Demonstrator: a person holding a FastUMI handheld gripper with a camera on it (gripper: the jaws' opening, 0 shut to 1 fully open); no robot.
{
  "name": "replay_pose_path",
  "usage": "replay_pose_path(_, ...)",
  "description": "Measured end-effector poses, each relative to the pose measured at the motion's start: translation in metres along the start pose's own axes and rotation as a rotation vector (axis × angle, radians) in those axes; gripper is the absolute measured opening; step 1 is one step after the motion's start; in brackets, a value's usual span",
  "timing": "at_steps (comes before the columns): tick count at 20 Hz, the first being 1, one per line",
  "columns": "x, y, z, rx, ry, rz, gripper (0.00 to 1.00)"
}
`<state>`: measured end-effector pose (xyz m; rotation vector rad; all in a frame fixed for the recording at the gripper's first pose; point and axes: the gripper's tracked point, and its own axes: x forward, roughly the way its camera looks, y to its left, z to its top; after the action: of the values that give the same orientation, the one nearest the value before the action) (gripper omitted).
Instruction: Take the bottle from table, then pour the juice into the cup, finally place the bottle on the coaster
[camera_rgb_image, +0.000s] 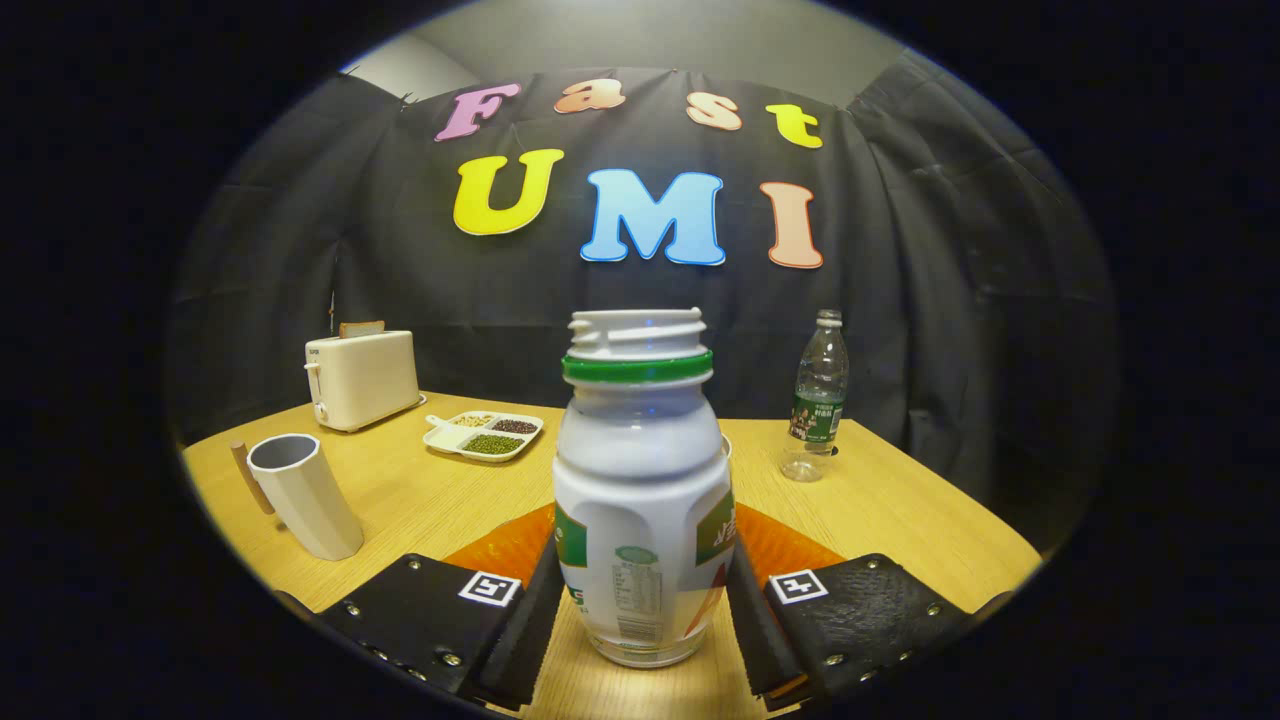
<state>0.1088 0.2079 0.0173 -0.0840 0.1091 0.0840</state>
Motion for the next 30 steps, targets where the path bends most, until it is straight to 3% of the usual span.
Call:
replay_pose_path(12, 0.003, 0.063, 0.036, -0.222, 0.018, 0.064, 0.76)
replay_pose_path(30, 0.012, 0.129, 0.020, -0.635, 0.064, 0.163, 0.76)
